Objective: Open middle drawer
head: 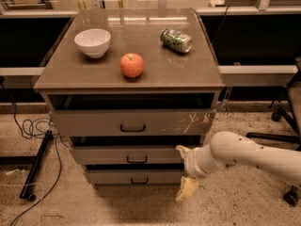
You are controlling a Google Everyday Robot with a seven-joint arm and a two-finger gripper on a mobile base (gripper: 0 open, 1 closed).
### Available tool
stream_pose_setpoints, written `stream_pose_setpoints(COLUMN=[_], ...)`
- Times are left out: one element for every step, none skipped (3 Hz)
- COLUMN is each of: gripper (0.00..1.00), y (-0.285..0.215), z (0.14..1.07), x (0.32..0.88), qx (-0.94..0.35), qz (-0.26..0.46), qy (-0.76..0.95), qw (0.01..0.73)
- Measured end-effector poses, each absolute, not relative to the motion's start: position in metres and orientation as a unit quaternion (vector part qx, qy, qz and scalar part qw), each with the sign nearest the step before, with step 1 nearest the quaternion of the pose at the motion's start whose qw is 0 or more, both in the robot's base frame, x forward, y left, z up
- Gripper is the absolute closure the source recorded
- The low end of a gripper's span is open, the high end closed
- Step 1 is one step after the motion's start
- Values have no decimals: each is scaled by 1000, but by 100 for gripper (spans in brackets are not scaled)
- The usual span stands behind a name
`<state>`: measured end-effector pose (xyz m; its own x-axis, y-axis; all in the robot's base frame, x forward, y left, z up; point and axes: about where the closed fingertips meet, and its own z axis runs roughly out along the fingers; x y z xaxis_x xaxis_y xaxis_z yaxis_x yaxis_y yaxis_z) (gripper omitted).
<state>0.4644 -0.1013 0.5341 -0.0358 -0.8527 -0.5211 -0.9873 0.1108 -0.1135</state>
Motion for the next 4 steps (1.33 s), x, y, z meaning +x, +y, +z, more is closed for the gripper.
stream_pose_setpoints(gripper=[0,0,0,0], y=[-89,-86,-71,-51], z=[509,505,487,471], x=[486,488,502,521], qx=[-659,-657,-658,-663], qz=[156,163,175,183], qy=[690,690,687,677], qw=[256,258,255,262])
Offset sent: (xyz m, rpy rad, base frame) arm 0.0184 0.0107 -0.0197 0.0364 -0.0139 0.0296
